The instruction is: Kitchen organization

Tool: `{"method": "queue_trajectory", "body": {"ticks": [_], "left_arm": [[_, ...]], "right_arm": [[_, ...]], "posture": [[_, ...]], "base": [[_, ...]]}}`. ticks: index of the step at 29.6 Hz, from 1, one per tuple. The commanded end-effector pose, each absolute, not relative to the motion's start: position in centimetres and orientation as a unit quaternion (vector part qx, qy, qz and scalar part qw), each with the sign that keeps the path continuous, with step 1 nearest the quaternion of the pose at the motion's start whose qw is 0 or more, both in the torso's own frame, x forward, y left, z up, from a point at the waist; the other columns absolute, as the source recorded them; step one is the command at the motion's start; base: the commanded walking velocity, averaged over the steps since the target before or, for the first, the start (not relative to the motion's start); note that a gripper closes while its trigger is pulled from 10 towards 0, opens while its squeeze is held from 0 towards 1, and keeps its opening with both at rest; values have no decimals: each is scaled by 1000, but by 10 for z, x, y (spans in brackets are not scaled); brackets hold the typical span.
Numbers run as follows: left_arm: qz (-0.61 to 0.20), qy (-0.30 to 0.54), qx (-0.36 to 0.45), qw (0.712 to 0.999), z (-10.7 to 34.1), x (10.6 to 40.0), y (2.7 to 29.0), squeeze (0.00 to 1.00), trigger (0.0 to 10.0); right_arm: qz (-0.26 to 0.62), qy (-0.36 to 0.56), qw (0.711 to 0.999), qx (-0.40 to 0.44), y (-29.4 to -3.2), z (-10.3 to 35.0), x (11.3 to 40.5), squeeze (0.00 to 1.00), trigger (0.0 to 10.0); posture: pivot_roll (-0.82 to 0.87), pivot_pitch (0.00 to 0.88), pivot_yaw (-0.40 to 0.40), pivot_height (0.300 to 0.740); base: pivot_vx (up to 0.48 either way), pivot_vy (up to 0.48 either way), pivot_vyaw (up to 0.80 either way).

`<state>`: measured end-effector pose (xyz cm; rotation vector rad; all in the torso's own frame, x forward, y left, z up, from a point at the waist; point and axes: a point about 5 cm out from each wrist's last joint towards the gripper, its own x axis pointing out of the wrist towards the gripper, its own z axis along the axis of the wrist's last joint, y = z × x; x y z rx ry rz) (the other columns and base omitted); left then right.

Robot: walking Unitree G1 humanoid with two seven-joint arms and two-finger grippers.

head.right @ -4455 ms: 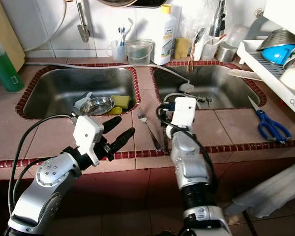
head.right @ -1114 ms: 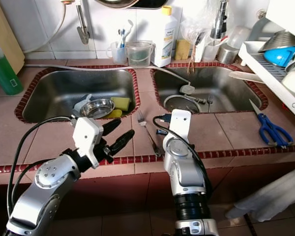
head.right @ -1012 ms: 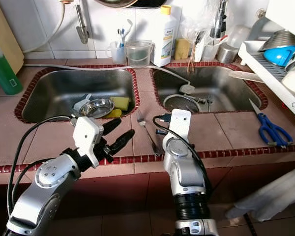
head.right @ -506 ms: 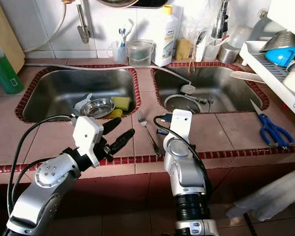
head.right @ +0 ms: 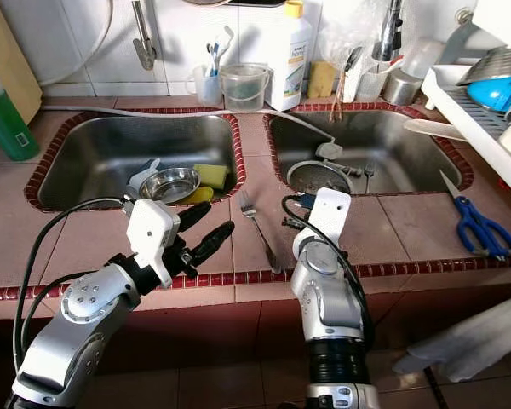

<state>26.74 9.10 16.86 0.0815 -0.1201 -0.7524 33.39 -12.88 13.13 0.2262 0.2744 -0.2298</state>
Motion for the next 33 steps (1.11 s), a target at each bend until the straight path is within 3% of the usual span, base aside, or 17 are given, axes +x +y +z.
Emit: {"method": "queue_trajectory", "body": {"ticks": [1,3,4,5,6,7,8,9,10,18,33], "left_arm": [[-371,-62,41,926,170,267,90,0,10000],[-371,-62,41,926,170,267,90,0,10000],[-371,-62,41,926,170,267,90,0,10000],[-371,-62,41,925,170,267,90,0,10000],[-372,-62,41,925,170,267,90,0,10000],[-372,-63,41,925,170,267,90,0,10000],[-372,-63,41,925,170,267,90,0,10000],[-371,-63,41,925,170,267,90,0,10000],[-371,-62,41,925,170,267,90,0,10000],[-371,-62,40,926,170,267,90,0,10000],[-358,-70,34,930,178,282,100,0,10000]], "right_arm": [[-118,126,976,130,-131,134,334,0,0],[-116,115,978,132,-131,138,335,0,0],[-111,105,979,135,-131,141,335,0,627],[-108,99,980,135,-131,142,336,0,627],[-101,94,980,144,-130,144,335,0,2118],[-96,91,980,151,-129,145,335,0,2118],[-91,85,980,155,-129,146,335,0,3098],[-83,72,981,160,-129,149,335,0,9608],[-65,61,980,176,-128,152,335,0,10000],[-23,25,980,194,-127,160,334,0,10000],[12,-72,993,92,-141,181,328,0,10000]], "posture": [[-94,63,-7,703],[-94,63,-7,703],[-94,58,-6,703],[-94,58,-6,703],[-94,59,-6,703],[-94,59,-6,703],[-94,61,-5,703],[-94,62,-5,703],[-94,64,-4,703],[-93,70,-1,703],[-107,75,6,703]], "base": [[0,0,0],[0,0,0],[0,0,0],[0,0,0],[0,0,0],[0,0,0],[0,0,0],[0,0,0],[0,0,0],[0,0,0],[0,0,0]]}}
